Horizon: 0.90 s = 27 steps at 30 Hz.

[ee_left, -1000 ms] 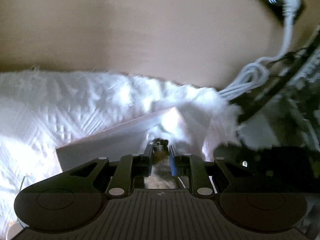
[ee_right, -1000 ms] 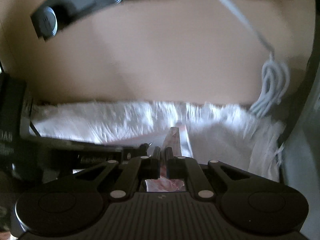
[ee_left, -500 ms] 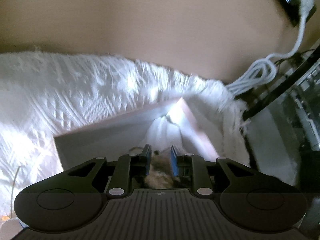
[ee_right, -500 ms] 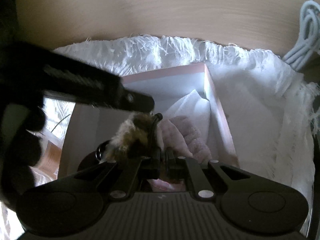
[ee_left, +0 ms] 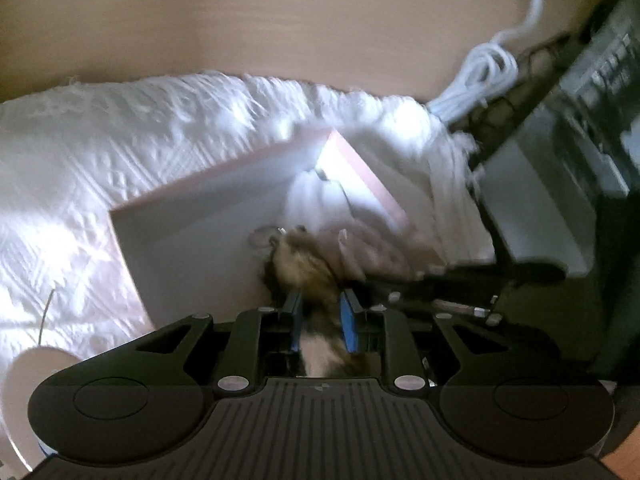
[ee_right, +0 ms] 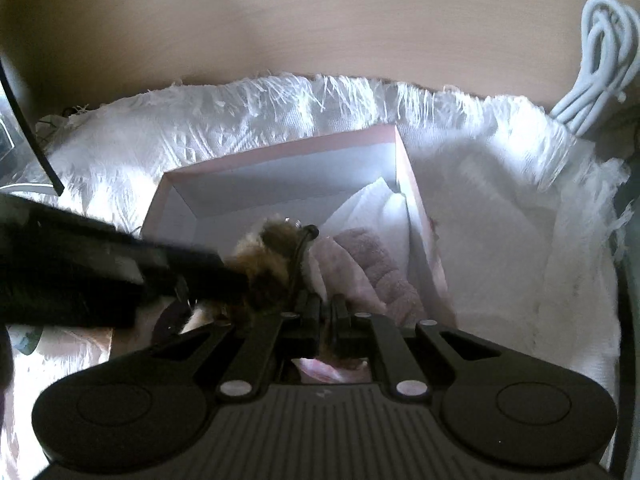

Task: Organize soft objects
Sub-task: 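Carry the pink tissue and skull keychain into the pink box and open both grippers, then move both open grippers back over the remaining items beside the green-lid jar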

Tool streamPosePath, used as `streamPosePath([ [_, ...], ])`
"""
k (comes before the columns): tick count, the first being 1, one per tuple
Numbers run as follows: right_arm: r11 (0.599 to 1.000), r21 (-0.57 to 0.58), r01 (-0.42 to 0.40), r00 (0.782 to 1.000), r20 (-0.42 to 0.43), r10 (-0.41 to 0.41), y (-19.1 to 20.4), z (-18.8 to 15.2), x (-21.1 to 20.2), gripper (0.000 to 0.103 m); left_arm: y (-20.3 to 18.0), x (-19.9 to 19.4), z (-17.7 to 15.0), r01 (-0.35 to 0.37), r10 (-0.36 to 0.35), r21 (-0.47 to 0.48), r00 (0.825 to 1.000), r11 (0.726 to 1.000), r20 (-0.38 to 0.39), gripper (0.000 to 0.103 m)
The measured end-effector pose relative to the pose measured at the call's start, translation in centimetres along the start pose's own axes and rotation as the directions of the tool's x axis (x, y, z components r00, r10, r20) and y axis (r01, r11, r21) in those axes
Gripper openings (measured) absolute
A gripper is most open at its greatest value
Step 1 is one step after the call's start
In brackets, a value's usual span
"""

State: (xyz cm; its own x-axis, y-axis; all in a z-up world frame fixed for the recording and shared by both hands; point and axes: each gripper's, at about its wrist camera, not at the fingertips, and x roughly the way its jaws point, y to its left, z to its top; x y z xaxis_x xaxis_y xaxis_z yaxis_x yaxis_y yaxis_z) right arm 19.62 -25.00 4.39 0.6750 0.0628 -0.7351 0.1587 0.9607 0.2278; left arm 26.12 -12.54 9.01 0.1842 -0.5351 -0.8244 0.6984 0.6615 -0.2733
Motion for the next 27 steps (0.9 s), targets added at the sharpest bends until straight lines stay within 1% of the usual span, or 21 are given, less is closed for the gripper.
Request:
streamPosePath([
  [2,0.999,-0.036,0.016,1.000,0.015,-0.016,0.5,-0.1,-0.7,0.007,-0.1,0.1,0.1,-0.022,0.022,0.011,1.000,1.000,-0.018,0.020],
  [5,1.000,-0.019,0.000,0.998,0.058,0.001,0.1,0.0,-2.3,0.011,-0.3,0.7,0.0,-0.071,0.074,0.058,0.996,0.996,-0.052,0.020],
  [7,1.000,-0.003,-0.004,0.997,0.074,0.004,-0.2,0.0,-3.1,0.015,-0.3,1.3,-0.3,-0.080,0.085,0.068,0.994,0.994,-0.073,0.020],
  [8,1.000,-0.003,-0.008,0.997,0.075,0.008,-0.3,0.0,-3.4,0.020,-0.4,1.8,-0.3,-0.082,0.088,0.072,0.993,0.994,-0.077,0.020],
  [9,1.000,-0.006,-0.013,0.998,0.064,0.014,-0.4,-0.1,-3.4,0.022,-0.6,2.2,-0.2,-0.084,0.089,0.077,0.993,0.994,-0.071,0.020],
  [10,1.000,-0.013,-0.017,0.999,0.049,0.018,-0.3,-0.3,-3.4,0.022,-0.6,2.7,-0.2,-0.092,0.099,0.082,0.992,0.992,-0.083,0.020],
  [13,0.999,-0.032,-0.039,0.999,-0.017,0.038,0.1,-1.0,-2.5,0.021,-0.5,3.4,0.3,-0.108,0.114,0.083,0.991,0.991,-0.073,0.021],
  [16,1.000,-0.018,-0.022,0.998,-0.065,0.021,0.0,-1.3,-0.8,0.021,0.3,3.7,0.9,-0.082,0.085,0.044,0.993,0.996,-0.078,0.022],
  [19,1.000,0.003,-0.002,0.993,-0.117,0.002,-0.2,-1.3,1.1,0.021,0.5,3.7,0.8,-0.075,0.078,0.036,0.995,0.996,-0.069,0.023],
  [23,0.999,-0.031,0.028,0.991,-0.130,-0.032,0.7,-1.5,2.1,0.021,0.8,3.5,0.9,-0.070,0.070,0.001,0.996,0.998,-0.049,0.023],
  [25,0.999,-0.023,0.035,0.990,-0.135,-0.037,0.6,-1.3,2.0,0.021,1.1,2.9,0.9,-0.070,0.069,-0.028,0.997,0.997,-0.038,0.025],
  [27,0.999,-0.014,0.040,0.990,-0.136,-0.041,0.5,-1.0,1.5,0.023,0.9,1.8,0.7,-0.072,0.072,-0.026,0.997,0.997,-0.012,0.026],
])
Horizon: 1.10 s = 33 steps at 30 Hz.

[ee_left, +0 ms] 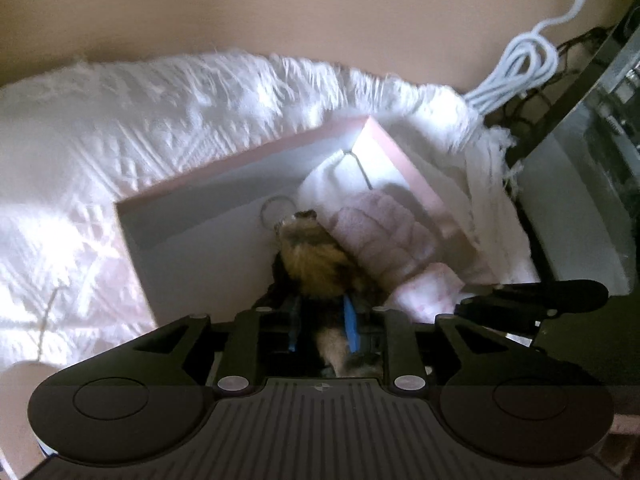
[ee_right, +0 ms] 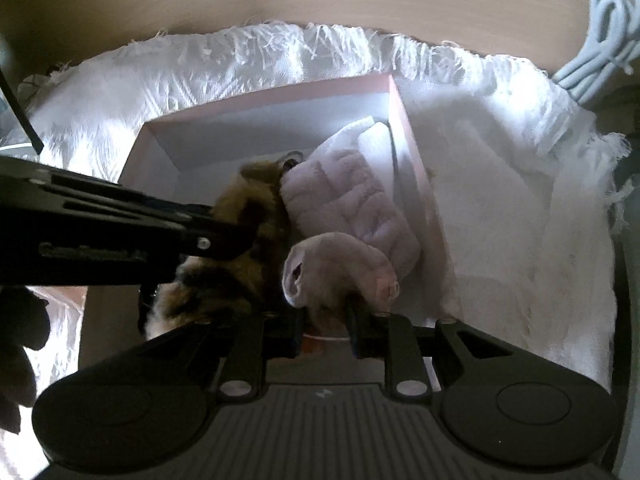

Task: Organize soft objects
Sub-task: 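Move both open grippers back over the remaining items beside the green-lid jar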

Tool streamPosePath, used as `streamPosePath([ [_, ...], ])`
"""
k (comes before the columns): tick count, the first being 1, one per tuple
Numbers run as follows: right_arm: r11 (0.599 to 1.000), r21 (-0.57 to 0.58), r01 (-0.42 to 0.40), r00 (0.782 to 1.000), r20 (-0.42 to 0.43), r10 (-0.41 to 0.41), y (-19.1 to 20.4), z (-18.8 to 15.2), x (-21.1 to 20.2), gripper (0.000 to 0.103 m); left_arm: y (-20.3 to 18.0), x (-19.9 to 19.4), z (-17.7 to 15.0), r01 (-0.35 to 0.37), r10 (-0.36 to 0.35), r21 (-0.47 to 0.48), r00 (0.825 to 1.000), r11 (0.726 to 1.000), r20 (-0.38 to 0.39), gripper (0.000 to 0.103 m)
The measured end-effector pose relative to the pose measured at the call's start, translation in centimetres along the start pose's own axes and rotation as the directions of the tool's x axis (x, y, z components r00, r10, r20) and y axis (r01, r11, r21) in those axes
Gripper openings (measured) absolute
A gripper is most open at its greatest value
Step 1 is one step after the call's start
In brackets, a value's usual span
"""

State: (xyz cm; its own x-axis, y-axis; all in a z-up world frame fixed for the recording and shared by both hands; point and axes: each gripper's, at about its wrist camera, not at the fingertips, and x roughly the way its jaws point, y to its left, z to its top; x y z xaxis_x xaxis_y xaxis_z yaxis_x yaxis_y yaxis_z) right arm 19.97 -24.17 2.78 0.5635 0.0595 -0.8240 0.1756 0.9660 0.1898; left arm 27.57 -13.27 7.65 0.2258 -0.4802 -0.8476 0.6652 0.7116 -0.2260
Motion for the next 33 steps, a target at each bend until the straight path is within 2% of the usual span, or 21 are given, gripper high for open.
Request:
streamPosePath([
  [1,1.000,-0.001,0.003,1.000,0.004,-0.003,0.0,0.0,-0.6,0.024,-0.1,-0.9,-0.2,0.006,-0.006,0.005,1.000,1.000,0.019,0.026],
  [4,1.000,-0.008,0.023,0.999,0.036,-0.022,0.3,0.0,-2.7,0.036,-0.4,-3.6,-1.0,0.030,-0.031,0.004,0.997,1.000,0.070,0.026],
  [6,0.999,-0.016,0.051,0.997,0.066,-0.050,0.6,0.2,-4.4,0.056,-0.8,-5.0,-1.4,0.039,-0.040,0.007,0.994,0.999,0.099,0.026],
  [9,0.996,-0.025,0.083,0.990,0.115,-0.080,1.2,0.5,-7.1,0.057,-0.4,-7.6,-2.2,0.059,-0.058,-0.005,0.987,0.998,0.152,0.026],
  [13,0.997,-0.031,0.070,0.978,0.199,-0.062,2.2,1.3,-11.1,0.057,1.4,-12.2,-3.4,0.095,-0.084,-0.033,0.968,0.995,0.237,0.026],
  [15,0.997,-0.041,0.059,0.968,0.245,-0.047,3.2,2.0,-13.1,0.057,3.1,-14.7,-3.8,0.081,-0.069,-0.035,0.962,0.996,0.264,0.026],
  [18,0.996,-0.086,0.034,0.950,0.313,-0.005,5.8,3.4,-15.9,0.057,6.4,-18.6,-4.4,0.007,0.010,-0.061,0.958,0.998,0.286,0.026],
  [22,0.986,-0.162,-0.027,0.932,0.354,0.083,10.8,5.6,-18.2,0.057,11.7,-22.6,-5.1,-0.114,0.156,-0.164,0.951,0.980,0.266,0.025],
  [25,0.971,-0.215,-0.104,0.929,0.327,0.172,14.3,6.8,-18.5,0.057,15.1,-23.8,-6.0,-0.179,0.235,-0.249,0.948,0.952,0.216,0.025],
  [28,0.952,-0.267,-0.149,0.933,0.282,0.225,17.5,7.7,-17.6,0.057,17.8,-24.2,-7.4,-0.190,0.253,-0.299,0.950,0.935,0.186,0.025],
  [33,0.939,-0.302,-0.168,0.947,0.217,0.239,21.2,8.6,-14.8,0.057,19.4,-23.1,-8.4,-0.191,0.236,-0.273,0.961,0.943,0.142,0.026],
])
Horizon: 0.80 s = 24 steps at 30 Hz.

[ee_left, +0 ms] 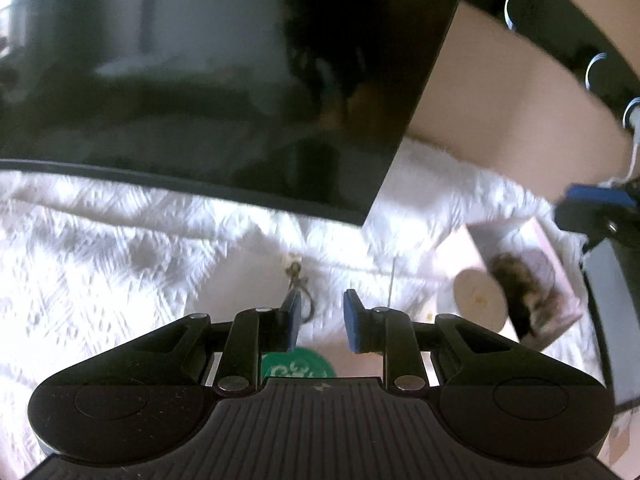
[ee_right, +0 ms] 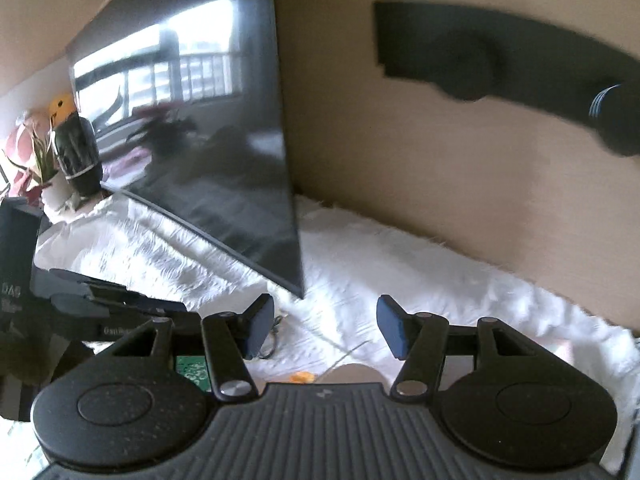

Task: Organize soft objects
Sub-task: 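Move both open grippers back over the remaining items beside the green-lid jar, then grasp the orange flower with the right gripper while the left gripper grasps the white star charm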

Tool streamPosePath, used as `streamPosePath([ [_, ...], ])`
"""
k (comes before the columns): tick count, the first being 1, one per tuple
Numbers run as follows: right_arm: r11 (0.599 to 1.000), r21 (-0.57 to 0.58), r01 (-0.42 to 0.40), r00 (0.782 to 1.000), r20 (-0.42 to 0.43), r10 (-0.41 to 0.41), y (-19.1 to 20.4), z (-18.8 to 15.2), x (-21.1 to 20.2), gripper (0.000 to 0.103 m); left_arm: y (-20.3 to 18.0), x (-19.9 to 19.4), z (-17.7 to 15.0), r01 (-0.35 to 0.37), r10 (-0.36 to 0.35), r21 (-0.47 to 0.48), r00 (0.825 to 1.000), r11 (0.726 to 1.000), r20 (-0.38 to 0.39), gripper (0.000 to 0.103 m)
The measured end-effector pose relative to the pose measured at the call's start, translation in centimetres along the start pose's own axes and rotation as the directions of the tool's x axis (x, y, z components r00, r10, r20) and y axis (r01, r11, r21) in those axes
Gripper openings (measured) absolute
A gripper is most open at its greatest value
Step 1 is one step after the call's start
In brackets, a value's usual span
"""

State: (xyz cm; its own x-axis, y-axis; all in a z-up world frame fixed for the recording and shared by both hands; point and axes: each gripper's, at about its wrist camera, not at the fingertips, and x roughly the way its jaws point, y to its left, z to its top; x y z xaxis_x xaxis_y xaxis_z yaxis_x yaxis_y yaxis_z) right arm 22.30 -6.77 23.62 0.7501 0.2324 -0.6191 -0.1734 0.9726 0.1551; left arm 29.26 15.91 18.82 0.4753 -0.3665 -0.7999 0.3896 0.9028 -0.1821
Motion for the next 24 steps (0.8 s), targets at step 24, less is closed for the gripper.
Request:
streamPosePath([
  [24,0.996,0.085,0.002,0.970,-0.241,0.019,-3.2,-0.1,12.3,0.057,2.1,17.7,3.5,-0.084,0.097,0.063,0.964,0.994,-0.248,0.026],
])
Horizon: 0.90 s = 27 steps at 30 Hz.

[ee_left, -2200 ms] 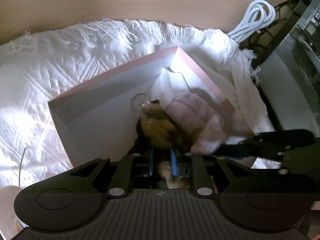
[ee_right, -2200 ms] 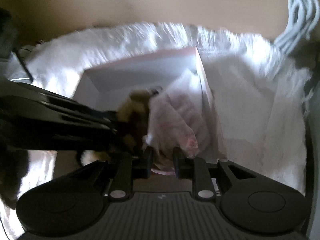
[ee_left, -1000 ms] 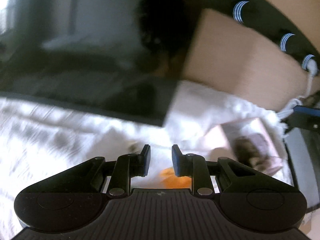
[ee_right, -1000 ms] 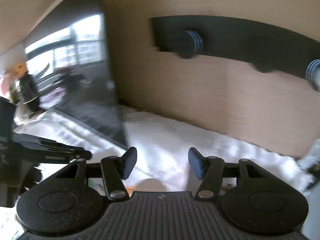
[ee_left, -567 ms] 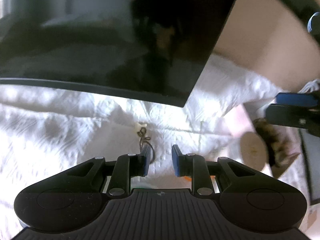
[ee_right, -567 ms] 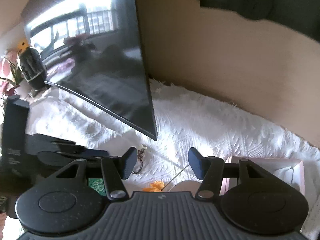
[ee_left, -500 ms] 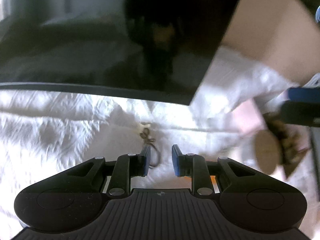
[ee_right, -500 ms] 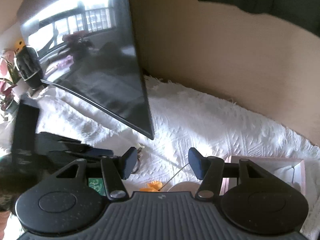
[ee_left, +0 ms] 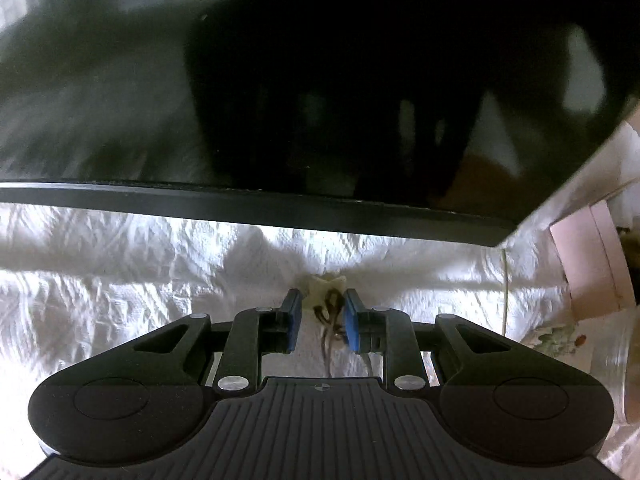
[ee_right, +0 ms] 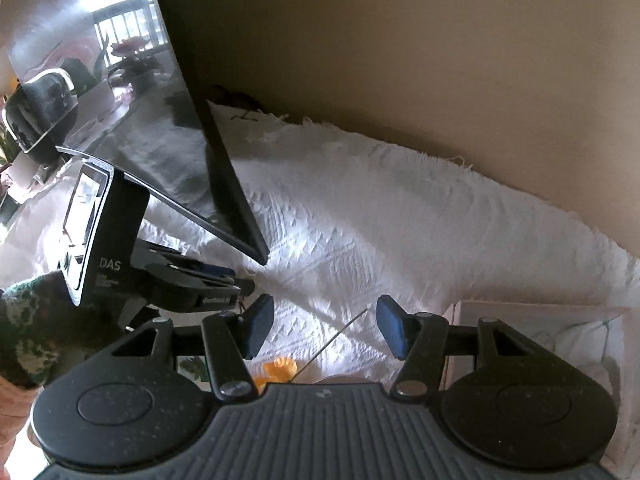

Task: Organize soft objects
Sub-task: 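Grasp the orange flower with the right gripper while the left gripper grasps the white star charm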

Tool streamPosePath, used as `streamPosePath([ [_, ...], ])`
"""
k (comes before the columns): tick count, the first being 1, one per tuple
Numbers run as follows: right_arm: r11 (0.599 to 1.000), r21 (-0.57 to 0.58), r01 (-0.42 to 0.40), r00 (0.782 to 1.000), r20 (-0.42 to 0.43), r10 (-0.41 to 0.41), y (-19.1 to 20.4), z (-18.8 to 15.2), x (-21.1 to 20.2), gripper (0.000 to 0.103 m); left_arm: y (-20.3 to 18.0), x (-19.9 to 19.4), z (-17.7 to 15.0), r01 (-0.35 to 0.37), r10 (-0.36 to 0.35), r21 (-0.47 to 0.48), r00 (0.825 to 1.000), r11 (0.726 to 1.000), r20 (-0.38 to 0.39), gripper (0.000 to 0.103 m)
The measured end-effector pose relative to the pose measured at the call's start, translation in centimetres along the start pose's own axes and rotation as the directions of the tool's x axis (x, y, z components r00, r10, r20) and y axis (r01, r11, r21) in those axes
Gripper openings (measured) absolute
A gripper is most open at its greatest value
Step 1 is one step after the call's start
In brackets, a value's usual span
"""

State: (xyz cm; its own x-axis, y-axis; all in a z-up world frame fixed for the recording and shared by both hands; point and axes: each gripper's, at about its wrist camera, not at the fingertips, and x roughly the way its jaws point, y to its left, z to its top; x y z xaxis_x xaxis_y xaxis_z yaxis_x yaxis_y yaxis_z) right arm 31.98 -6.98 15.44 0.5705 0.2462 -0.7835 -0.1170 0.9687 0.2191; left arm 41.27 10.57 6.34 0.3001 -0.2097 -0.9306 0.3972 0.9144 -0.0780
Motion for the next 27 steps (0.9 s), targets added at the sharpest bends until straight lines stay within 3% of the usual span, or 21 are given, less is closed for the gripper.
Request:
streamPosePath([
  [5,1.000,0.005,0.001,1.000,-0.028,-0.001,0.3,0.2,1.3,0.057,-0.2,0.0,0.0,-0.001,0.001,0.007,1.000,1.000,-0.011,0.027],
  [10,1.000,-0.009,-0.008,0.999,-0.035,0.008,1.0,0.2,1.3,0.057,0.1,0.2,0.5,0.050,-0.049,-0.017,0.999,0.999,0.007,0.027],
  [18,1.000,-0.002,0.001,0.999,-0.049,-0.001,0.7,0.2,1.8,0.057,-0.4,0.2,1.2,0.026,-0.026,-0.060,1.000,0.998,0.006,0.027],
  [19,1.000,-0.003,0.002,0.999,-0.051,-0.002,0.7,0.2,1.8,0.057,-0.5,0.2,1.2,0.024,-0.023,-0.048,1.000,0.999,0.011,0.026],
  [20,1.000,-0.005,0.004,0.999,-0.053,-0.004,0.8,0.2,1.9,0.057,-0.6,0.2,1.0,0.020,-0.020,-0.037,1.000,0.999,0.015,0.016],
  [21,1.000,-0.007,0.005,0.998,-0.056,-0.006,0.8,0.2,1.9,0.057,-0.5,0.1,0.7,0.035,-0.034,-0.031,0.999,0.999,0.016,0.013],
  [23,1.000,-0.016,0.003,0.998,-0.070,-0.005,1.1,0.2,2.1,0.057,-0.1,-0.4,0.0,0.075,-0.074,-0.038,0.997,0.997,0.014,0.012],
  [27,0.998,-0.067,-0.022,0.993,-0.115,0.014,2.5,0.2,2.9,0.057,1.1,-2.1,-0.9,0.089,-0.088,-0.029,0.995,0.996,0.045,0.011],
])
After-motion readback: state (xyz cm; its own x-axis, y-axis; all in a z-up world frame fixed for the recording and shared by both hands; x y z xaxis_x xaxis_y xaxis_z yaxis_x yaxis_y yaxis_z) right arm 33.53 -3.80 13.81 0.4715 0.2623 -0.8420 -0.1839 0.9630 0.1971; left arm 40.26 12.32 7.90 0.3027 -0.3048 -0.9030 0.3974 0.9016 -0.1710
